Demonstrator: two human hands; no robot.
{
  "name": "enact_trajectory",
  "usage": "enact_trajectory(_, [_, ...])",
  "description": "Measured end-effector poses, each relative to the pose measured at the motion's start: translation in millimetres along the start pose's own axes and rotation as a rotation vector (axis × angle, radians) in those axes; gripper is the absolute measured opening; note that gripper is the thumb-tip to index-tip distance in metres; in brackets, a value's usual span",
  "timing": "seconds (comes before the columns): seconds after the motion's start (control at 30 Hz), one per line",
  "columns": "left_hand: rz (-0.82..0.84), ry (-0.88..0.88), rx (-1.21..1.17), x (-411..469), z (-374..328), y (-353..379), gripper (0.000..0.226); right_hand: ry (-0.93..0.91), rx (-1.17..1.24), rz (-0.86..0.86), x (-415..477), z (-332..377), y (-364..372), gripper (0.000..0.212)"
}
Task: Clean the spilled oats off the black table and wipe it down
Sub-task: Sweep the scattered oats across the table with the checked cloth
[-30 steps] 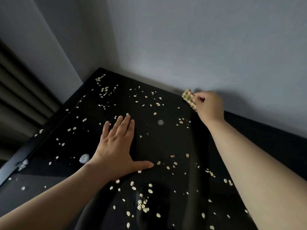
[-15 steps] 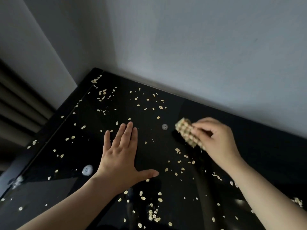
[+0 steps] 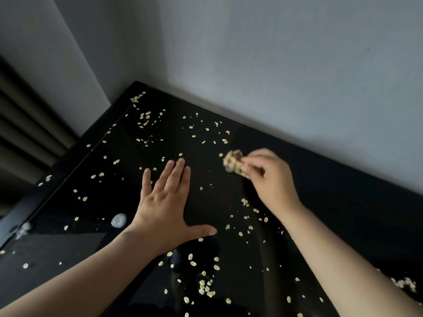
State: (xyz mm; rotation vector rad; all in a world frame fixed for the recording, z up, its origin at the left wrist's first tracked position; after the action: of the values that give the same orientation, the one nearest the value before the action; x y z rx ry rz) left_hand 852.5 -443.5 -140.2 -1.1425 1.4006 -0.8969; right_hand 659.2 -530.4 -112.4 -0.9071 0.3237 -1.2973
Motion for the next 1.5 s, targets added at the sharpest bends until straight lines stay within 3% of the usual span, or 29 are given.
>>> enact_trajectory(0.17, [0.004,-0.002,-0.005,-0.9,0.4,-0.4,0.136,0.025,0.093,0.166,-62.3,21.2,-10.5,0.019])
enact_trajectory(0.37, [-0.016,-0.008,-0.021,-2.4,0.0,-3.4,0.136,0.035,0.101,-0.042,-1.2,12.0,-44.3,0.017])
enact_trajectory(0.67, [-0.016,0.022,-0.007,0.1,-0.9,-2.1,0.134,0.115,-0.078,-0.085,102.5,-16.0,22.6,0.015])
enact_trajectory(0.77, [0.007,0.036,-0.001,0.2,0.6,2.7,0.129,0.116,-0.05,-0.087,89.7,-10.8,27.3,0.014])
enact_trajectory(0.93, [-0.073,0.127,-0.087,3.3,9.1,-15.6,0.105,0.004,0.009,0.085,24.8,20.4,24.4,0.015])
enact_trajectory(1.1, [-0.153,0.171,-0.24,7.4,34.0,-28.5,0.094,0.075,0.102,0.182,-22.4,37.5,14.7,0.018])
enact_trajectory(1.33, [-0.142,0.09,-0.171,9.6,64.1,-41.6,0.105,0.016,-0.034,-0.05,83.1,37.6,9.6,0.016])
enact_trajectory(1.5, [-0.09,-0.032,-0.096,10.0,90.8,-45.2,0.124,0.189,-0.118,-0.124,122.6,2.0,46.8,0.019])
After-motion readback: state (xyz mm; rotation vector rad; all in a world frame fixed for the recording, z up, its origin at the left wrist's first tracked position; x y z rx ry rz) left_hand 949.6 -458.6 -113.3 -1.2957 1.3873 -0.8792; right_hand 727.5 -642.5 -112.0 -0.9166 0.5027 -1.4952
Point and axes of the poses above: each hand's wrist, its own x-axis towards the middle knuckle, its own y-axis out of the palm, z = x × y, the point moved 8 cm from there along x, towards the middle knuckle, and after that the axes turned 7 degrees about -y, right-handed, at the moved point
